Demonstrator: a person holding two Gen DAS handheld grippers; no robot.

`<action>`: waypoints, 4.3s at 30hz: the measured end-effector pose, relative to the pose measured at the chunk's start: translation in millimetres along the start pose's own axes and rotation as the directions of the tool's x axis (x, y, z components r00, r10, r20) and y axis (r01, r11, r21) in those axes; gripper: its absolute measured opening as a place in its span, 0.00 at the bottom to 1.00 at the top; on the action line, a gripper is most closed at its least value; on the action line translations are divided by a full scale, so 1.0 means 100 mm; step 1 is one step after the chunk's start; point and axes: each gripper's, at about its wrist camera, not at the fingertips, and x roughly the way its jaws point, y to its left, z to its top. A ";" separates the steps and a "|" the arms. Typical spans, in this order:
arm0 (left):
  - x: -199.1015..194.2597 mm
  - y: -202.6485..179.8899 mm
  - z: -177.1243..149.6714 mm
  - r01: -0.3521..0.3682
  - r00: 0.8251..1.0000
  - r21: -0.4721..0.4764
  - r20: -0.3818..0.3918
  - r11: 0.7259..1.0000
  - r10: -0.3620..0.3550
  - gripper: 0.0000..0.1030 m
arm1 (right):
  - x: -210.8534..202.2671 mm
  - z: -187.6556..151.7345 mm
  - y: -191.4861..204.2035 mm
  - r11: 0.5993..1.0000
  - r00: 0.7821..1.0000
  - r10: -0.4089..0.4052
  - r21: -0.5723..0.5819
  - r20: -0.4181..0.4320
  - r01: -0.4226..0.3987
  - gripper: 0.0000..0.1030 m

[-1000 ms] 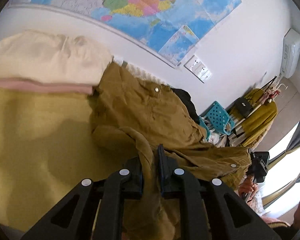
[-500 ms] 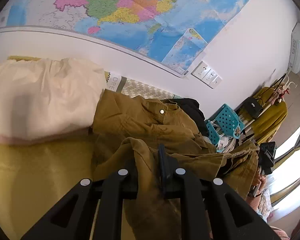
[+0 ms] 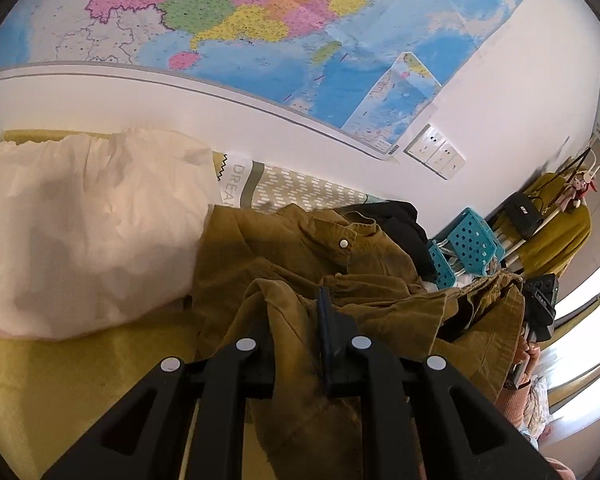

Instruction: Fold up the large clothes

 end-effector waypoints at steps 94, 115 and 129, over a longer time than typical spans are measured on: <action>1.85 0.06 0.07 -0.219 0.967 0.223 -0.077 0.950 0.241 0.74 | 1.27 -0.47 -0.20 0.702 0.799 -0.597 -0.532 -0.078 0.473 0.51; 0.82 0.44 -0.97 -0.185 0.983 0.074 0.023 0.980 0.183 0.93 | 0.17 -0.97 -0.75 0.880 0.876 -0.466 -0.172 -0.122 0.443 0.86; 0.51 0.03 -1.17 0.065 0.998 0.047 0.013 0.997 -0.065 0.34 | -0.45 -0.61 0.06 0.927 0.955 -0.292 -0.233 0.046 0.294 0.21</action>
